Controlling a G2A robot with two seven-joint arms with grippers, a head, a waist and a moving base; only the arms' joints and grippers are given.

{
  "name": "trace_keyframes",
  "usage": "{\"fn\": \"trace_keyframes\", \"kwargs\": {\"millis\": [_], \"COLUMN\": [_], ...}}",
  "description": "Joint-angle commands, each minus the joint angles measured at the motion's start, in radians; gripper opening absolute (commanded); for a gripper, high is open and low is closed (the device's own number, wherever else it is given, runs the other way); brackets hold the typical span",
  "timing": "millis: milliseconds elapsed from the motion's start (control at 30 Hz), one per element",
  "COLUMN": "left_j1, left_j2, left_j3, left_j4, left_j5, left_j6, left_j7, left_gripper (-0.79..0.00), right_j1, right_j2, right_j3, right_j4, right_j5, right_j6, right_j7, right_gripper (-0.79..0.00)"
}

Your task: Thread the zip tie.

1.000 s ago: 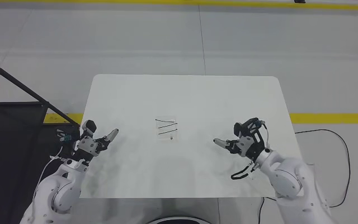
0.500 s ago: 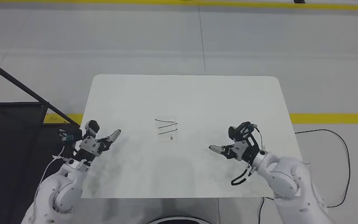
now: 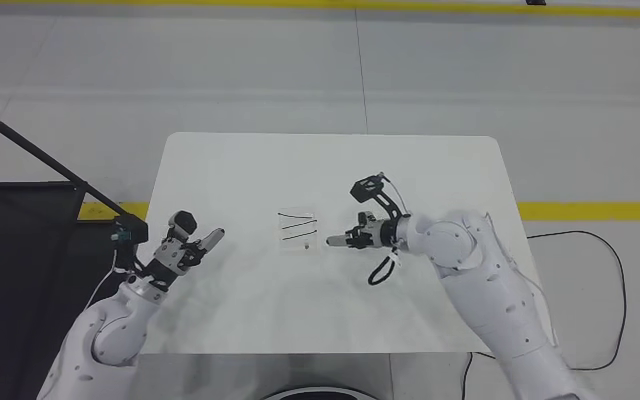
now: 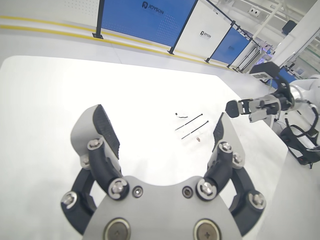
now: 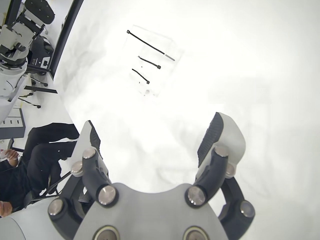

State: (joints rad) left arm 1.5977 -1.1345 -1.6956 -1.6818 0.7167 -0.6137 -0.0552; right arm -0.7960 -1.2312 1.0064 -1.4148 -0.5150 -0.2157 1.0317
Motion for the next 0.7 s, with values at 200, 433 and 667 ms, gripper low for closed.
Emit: {"fn": "trace_keyframes", "kwargs": {"millis": [200, 433, 667], "left_j1": [0.0, -0.002, 0.004], "left_j2": [0.0, -0.001, -0.002], "left_j3": [-0.001, 0.008, 0.015], "left_j4": [0.002, -0.007, -0.017], "left_j5": [-0.005, -0.014, -0.049], "left_j6": [-0.007, 0.007, 0.02], "left_j7": [-0.002, -0.006, -0.005], "left_gripper": [0.0, 0.0, 0.0], "right_j1": [0.014, 0.0, 0.114], "right_j2": [-0.002, -0.006, -0.046], "right_j3": [-0.007, -0.036, -0.109], "right_j4": [0.012, 0.01, 0.139], "right_j5": [-0.006, -0.038, 0.113], "right_j6": [0.01, 0.02, 0.066], "right_j7": [-0.007, -0.032, 0.03], "right_gripper": [0.0, 0.0, 0.0]}}
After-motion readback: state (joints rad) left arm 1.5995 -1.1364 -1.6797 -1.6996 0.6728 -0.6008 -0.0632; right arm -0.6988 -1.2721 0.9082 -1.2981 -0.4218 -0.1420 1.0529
